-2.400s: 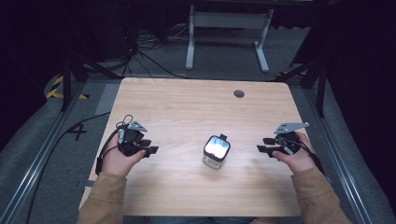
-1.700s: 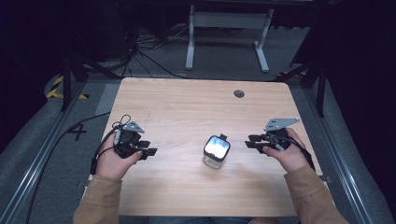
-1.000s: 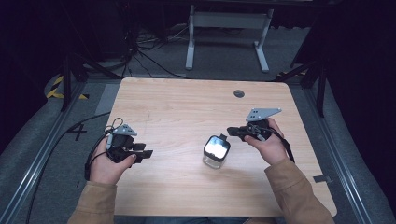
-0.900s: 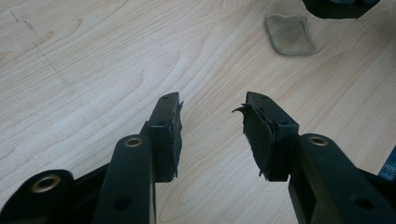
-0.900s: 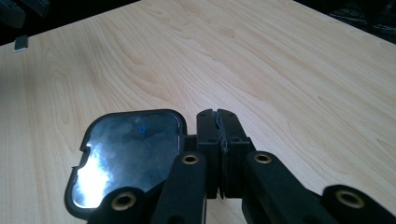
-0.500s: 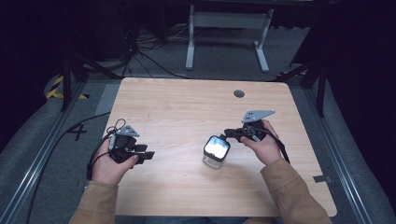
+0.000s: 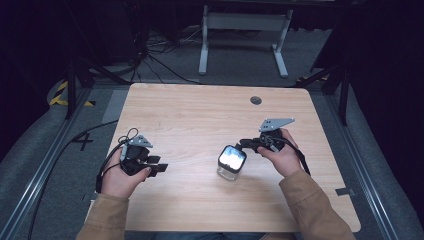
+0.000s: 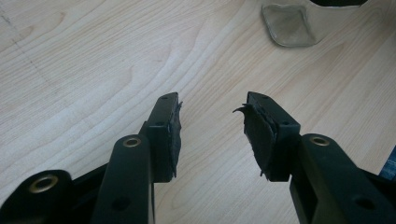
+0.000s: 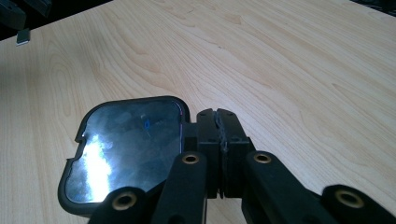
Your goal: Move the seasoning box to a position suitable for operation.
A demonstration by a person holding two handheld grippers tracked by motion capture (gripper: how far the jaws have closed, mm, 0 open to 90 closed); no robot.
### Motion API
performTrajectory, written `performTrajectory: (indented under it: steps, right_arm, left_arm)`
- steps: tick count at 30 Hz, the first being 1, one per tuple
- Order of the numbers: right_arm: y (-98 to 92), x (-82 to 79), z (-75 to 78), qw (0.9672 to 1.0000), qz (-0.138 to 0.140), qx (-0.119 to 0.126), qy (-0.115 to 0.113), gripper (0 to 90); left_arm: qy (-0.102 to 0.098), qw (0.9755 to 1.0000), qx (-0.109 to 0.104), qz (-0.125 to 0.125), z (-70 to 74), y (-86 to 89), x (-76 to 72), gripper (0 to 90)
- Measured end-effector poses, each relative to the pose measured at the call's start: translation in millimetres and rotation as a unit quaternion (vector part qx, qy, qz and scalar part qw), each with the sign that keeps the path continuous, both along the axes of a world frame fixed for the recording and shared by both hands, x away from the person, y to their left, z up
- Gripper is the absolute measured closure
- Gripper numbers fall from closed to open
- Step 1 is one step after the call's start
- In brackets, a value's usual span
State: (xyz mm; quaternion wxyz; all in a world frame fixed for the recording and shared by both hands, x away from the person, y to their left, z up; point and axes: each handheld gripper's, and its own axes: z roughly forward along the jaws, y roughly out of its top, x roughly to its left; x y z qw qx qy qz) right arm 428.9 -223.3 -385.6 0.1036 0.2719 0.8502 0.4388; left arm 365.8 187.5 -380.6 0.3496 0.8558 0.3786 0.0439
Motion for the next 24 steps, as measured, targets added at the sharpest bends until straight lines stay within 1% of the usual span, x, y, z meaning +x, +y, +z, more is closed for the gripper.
performTrajectory:
  steps: [4,5,6,7,9,13,15,18,24]
  right_arm:
    - [-0.8,0.5,-0.4,1.0,-0.001,0.002,0.002,89.7]
    - [-1.1,0.8,-0.6,1.0,-0.002,0.002,0.002,89.7]
    - [-1.3,0.9,-0.7,1.0,-0.004,0.003,0.002,89.7]
    - [-1.6,1.1,-0.8,1.0,-0.005,0.003,0.002,89.7]
    - [-2.3,1.6,-1.1,1.0,-0.006,0.003,0.002,89.7]
    - [-2.4,1.4,-1.1,1.0,-0.006,0.003,0.002,89.7]
    - [-2.4,1.3,-1.0,1.0,-0.005,0.003,0.002,89.7]
    - [-2.5,1.4,-1.2,0.9999,-0.006,0.007,0.004,89.7]
    - [-3.2,1.8,-1.8,0.9999,-0.006,0.009,0.004,89.8]
  left_arm:
    - [0.0,1.0,0.001,-0.001,-0.3,-2.1,-0.3,56.3]
    - [-0.002,1.0,0.004,-0.007,-0.1,-2.0,0.4,56.3]
    - [0.001,1.0,0.001,-0.002,-0.3,-3.3,-0.3,56.3]
    - [-0.001,1.0,0.004,-0.004,-0.7,-4.0,-0.1,56.1]
    - [0.002,1.0,0.002,-0.005,-1.1,-5.7,-0.2,56.1]
    - [0.0,0.9999,0.005,-0.009,-1.5,-7.5,0.3,56.1]
    - [-0.001,0.9999,0.005,-0.012,-2.3,-10.3,0.7,56.1]
    - [0.003,0.9998,0.009,-0.019,-3.9,-15.1,0.9,56.1]
    - [0.004,0.9996,0.012,-0.024,-5.5,-19.9,1.2,56.1]
